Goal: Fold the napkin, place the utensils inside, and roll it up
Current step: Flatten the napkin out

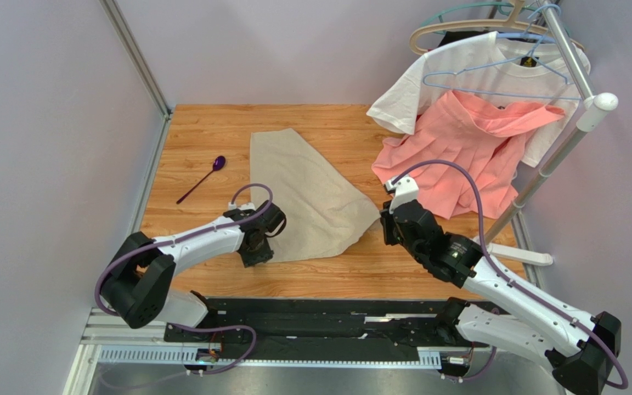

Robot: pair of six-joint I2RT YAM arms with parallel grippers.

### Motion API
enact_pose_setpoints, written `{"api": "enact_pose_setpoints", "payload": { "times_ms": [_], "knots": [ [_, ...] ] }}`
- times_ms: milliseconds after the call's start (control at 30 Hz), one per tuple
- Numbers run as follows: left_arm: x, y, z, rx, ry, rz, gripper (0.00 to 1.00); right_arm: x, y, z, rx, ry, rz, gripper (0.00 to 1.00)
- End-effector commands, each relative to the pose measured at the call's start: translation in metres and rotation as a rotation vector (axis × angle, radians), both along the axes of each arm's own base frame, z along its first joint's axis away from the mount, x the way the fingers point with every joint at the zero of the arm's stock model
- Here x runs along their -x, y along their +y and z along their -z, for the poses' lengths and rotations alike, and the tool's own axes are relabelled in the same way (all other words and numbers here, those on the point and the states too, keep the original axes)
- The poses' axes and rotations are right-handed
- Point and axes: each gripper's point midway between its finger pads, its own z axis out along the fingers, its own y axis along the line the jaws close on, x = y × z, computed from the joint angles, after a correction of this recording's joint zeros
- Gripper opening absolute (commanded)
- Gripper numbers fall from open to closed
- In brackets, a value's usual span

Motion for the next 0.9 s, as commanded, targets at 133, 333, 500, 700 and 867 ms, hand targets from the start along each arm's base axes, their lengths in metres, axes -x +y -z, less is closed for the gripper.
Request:
{"api": "enact_pose_setpoints", "payload": {
  "times_ms": [133, 333, 500, 700, 867],
  "knots": [
    [-0.006, 0.002, -0.011, 0.046, -0.109, -0.040, 0.41, -0.001, 0.003, -0.005, -0.041, -0.013, 0.002, 0.00],
    [-0.007, 0.006, -0.008, 0.029, -0.105, -0.042, 0.44, 0.000, 0.004, -0.003, -0.036, -0.005, -0.005, 0.00],
    [-0.007, 0.006, -0.005, 0.012, -0.090, -0.041, 0.44, 0.000, 0.006, -0.004, -0.044, -0.003, -0.013, 0.00],
    [-0.011, 0.007, -0.002, -0.031, -0.047, -0.016, 0.43, 0.001, 0.006, -0.005, -0.050, -0.003, -0.013, 0.00],
    [-0.010, 0.009, -0.001, -0.055, -0.021, -0.002, 0.38, 0.002, 0.005, -0.009, -0.060, -0.010, -0.011, 0.00]
  ]
}}
